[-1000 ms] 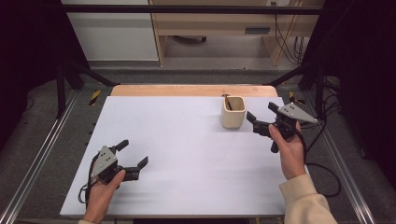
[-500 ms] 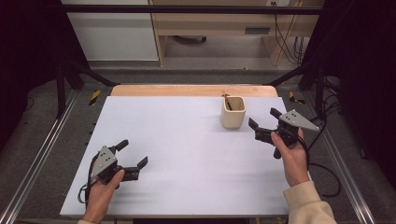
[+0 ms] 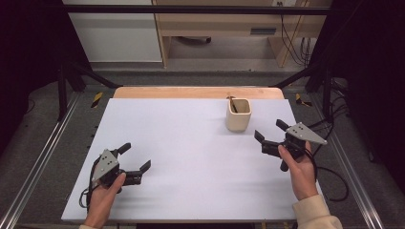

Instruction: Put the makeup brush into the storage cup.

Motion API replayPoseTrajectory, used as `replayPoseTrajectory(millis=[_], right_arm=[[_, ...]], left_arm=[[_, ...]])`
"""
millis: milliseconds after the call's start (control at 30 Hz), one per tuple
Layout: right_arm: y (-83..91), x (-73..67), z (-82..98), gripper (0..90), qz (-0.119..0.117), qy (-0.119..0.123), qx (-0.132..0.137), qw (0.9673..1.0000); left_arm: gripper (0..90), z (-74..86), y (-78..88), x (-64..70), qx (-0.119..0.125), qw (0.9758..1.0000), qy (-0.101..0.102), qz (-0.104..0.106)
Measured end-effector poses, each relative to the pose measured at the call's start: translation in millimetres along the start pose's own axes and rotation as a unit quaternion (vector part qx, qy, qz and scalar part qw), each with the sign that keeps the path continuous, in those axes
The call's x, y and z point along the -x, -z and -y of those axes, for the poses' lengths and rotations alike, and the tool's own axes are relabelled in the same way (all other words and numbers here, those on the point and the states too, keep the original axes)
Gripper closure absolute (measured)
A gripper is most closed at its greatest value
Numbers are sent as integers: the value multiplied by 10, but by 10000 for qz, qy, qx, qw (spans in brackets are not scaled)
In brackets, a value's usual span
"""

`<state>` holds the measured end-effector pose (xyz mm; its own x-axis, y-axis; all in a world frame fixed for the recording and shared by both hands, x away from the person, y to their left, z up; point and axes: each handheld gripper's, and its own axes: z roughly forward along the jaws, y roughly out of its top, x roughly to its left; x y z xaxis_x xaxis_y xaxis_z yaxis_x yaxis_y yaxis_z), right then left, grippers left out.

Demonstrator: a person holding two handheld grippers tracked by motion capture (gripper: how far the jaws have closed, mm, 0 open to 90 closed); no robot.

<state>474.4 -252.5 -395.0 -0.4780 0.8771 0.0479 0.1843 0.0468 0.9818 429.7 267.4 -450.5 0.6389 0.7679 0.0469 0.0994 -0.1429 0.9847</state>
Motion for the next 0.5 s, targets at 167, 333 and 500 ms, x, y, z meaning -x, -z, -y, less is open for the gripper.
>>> replayPoseTrajectory(millis=[167,333,500], right_arm=[[41,-12,78,67,-35,-9,-42,10000],[79,-20,140,66,-52,26,-26,10000],[115,-32,200,67,-72,51,-69,9999]], left_arm=[[18,2,-1,-1,-11,10000,5,5],[18,2,-1,-1,-12,10000,1,10],[17,2,0,-1,-10,10000,-4,26]])
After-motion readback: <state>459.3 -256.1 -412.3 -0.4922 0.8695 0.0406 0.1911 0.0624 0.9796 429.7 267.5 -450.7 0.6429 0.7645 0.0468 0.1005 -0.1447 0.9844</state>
